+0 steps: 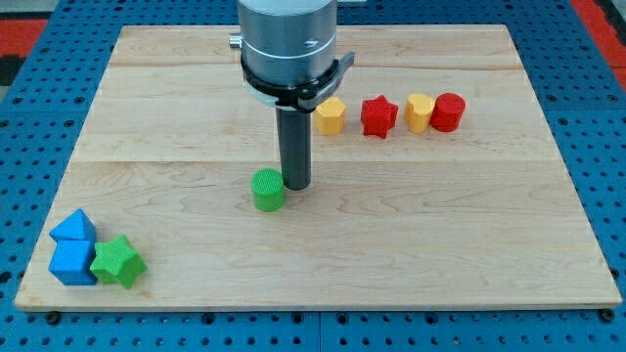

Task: Push the green circle close to the right of the blue triangle

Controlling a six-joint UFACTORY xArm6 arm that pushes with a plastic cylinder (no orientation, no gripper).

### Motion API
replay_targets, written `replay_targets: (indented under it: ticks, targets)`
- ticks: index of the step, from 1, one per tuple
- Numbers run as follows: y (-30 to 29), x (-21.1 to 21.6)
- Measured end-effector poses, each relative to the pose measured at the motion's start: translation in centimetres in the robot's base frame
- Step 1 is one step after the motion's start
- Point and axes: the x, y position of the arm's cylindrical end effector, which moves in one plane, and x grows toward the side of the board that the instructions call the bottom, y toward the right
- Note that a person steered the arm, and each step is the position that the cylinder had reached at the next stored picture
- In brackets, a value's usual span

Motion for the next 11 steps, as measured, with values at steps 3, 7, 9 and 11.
replay_targets:
  ticks: [3,7,9,11]
  targets:
    - [-4.7,1.0]
    - [-5.8,5.9]
    - [-10.2,1.5]
    - [-14.6,0.7]
